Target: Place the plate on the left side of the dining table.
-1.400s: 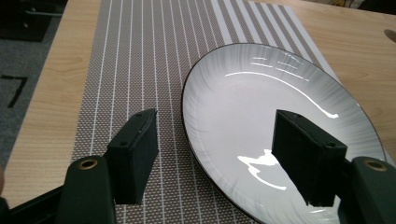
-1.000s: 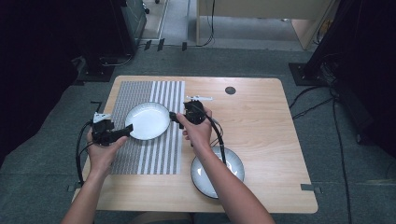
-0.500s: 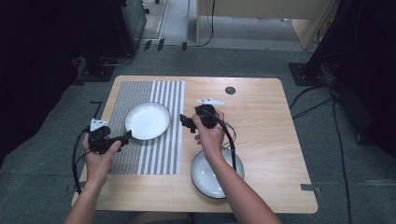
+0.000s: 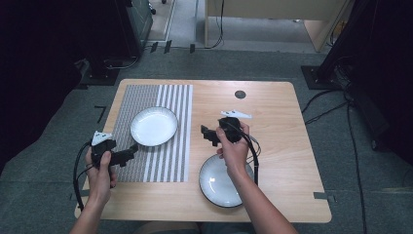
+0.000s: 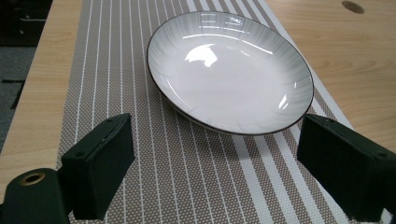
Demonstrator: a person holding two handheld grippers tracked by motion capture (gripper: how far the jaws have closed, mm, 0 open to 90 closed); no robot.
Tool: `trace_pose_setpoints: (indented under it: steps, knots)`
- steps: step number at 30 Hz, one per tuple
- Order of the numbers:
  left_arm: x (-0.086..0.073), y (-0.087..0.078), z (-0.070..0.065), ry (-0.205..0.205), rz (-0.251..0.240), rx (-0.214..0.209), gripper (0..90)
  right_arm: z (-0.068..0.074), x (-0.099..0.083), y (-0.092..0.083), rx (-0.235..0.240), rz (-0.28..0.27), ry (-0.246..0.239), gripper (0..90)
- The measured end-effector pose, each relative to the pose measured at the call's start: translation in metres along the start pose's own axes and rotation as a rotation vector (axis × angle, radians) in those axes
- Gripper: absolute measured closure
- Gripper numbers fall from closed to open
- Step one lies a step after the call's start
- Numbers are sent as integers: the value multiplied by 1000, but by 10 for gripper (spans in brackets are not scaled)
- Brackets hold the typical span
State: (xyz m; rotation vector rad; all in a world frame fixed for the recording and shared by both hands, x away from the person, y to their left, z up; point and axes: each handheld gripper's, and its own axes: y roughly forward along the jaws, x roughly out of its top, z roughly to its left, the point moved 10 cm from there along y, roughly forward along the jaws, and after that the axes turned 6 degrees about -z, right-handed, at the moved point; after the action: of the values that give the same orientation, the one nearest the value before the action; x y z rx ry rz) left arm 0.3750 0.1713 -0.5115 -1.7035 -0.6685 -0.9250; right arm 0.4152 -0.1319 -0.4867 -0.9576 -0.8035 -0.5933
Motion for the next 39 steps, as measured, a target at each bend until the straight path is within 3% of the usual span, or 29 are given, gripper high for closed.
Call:
trace_pose_setpoints:
  steps: [17, 22, 27, 33, 39]
  knots:
    - [-25, -26, 8, 13, 0, 6, 112, -34, -26, -42, -31, -6, 36, 223]
    - [-35, -34, 10, -6, 6, -4, 112, -54, -35, -57, -57, -19, 58, 223]
    - [-45, -36, 12, 6, 18, -4, 111, -69, -41, -68, -77, -28, 70, 224]
    - [-56, -36, 22, 1, 21, 18, 111, -90, -52, -83, -117, -44, 69, 224]
    - [-67, -40, 33, 15, 33, 39, 110, -120, -71, -98, -160, -54, 114, 225]
